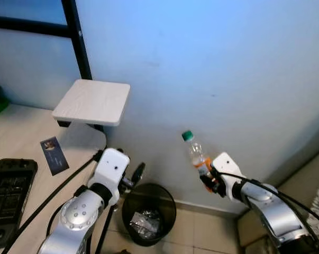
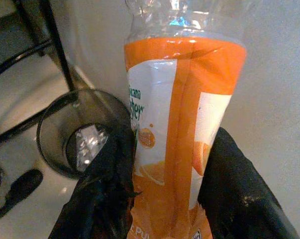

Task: Clean up the room

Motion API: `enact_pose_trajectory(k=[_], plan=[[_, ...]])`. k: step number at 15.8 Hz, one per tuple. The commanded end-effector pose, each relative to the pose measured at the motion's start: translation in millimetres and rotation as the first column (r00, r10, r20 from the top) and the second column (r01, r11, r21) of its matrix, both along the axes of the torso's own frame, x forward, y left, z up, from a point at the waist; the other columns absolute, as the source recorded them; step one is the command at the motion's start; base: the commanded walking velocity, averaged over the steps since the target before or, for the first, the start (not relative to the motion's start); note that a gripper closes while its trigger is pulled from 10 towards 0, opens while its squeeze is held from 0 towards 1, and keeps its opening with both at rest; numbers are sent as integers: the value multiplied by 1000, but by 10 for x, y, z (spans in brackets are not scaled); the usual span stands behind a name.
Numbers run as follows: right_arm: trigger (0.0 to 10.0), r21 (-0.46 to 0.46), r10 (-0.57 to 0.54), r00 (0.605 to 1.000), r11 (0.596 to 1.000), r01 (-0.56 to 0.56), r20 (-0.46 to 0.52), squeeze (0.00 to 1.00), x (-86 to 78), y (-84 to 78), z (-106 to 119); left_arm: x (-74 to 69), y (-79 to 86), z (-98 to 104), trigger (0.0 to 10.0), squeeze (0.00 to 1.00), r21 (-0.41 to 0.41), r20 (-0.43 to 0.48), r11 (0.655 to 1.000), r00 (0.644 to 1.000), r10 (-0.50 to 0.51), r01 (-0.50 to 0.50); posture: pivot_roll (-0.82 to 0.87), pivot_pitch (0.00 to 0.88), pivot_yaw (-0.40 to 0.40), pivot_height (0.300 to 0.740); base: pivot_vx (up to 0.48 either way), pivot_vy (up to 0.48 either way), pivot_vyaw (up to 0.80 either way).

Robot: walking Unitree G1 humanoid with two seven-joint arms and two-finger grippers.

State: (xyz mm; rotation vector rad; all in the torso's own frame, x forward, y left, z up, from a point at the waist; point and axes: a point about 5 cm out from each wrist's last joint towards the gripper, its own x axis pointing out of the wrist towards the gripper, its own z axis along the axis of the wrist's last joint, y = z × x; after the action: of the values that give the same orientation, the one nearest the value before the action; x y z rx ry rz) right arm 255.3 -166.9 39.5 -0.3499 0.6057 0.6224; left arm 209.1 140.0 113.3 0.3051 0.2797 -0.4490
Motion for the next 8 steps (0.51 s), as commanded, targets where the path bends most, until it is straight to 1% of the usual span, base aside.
enact_pose_trajectory(k=[1,3,5,6,8], plan=[[10000,-2,40,999,999,-40,5,0,45,77,-12,-17,37,-48,10000,0,23,-40,999,999,-23,24,145,0,-37,740,0,0,0],[10000,-14,77,997,997,-77,-21,0,88,204,-123,-24,91,-49,10000,0,48,-67,997,996,-63,66,143,0,-35,740,0,0,0],[10000,-27,82,996,996,-84,-41,0,181,408,-244,-8,165,-9,10000,0,93,-83,985,987,-137,144,140,11,-38,740,0,0,0],[10000,-27,82,996,996,-84,-41,0,181,408,-244,-8,165,-9,10000,0,93,-83,985,987,-137,144,140,11,-38,740,0,0,0],[10000,-3,90,995,996,-90,-51,0,281,663,-318,-8,214,80,10000,0,119,-99,963,968,-233,244,139,55,-38,740,0,0,0]])
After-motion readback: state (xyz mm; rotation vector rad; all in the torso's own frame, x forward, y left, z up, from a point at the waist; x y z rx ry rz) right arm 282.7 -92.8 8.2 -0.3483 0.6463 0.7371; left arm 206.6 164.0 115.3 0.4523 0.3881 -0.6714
